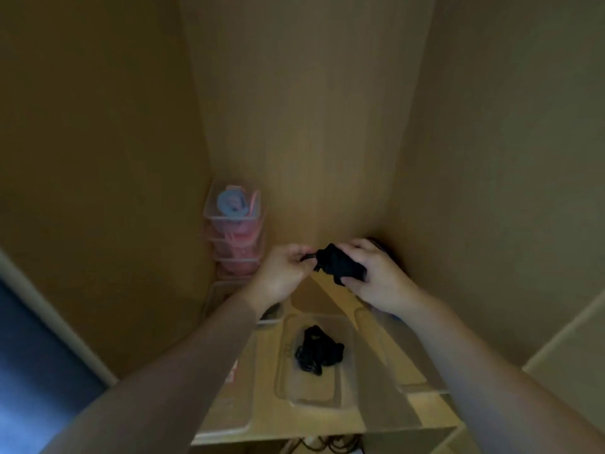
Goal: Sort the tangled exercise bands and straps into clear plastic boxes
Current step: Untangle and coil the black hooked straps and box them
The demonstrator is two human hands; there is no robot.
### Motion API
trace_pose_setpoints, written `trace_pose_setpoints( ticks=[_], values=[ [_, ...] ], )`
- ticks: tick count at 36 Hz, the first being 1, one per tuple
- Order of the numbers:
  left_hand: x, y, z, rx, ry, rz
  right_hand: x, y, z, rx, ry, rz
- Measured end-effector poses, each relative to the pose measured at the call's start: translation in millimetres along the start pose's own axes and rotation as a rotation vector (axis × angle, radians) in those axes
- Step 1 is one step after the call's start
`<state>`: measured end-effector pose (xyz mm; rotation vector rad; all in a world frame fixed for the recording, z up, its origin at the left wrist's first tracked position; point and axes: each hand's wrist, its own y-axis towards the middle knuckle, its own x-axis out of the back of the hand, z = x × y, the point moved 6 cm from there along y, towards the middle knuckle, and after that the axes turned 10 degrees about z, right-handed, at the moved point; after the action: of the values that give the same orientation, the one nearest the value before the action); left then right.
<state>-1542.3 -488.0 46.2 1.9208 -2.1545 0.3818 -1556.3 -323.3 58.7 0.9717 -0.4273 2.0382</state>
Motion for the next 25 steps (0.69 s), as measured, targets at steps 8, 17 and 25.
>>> trace_pose_setpoints(
  ticks=[8,17,25],
  values=[
    [-38.3,-68.1,50.2,0.087,0.159,0.04,-63.8,-44.0,-14.7,0.044,-0.095,0.255],
    [-57.2,-110.3,93.0,0.149,0.369,-0.054,-112.6,-60.1,-33.3,0.019,0.002,0.38],
    [-72.8,-116.6,115.7,0.124,0.539,-0.03,-121.9,-61.2,-44.2,-0.019,-0.021,0.517]
  ],
)
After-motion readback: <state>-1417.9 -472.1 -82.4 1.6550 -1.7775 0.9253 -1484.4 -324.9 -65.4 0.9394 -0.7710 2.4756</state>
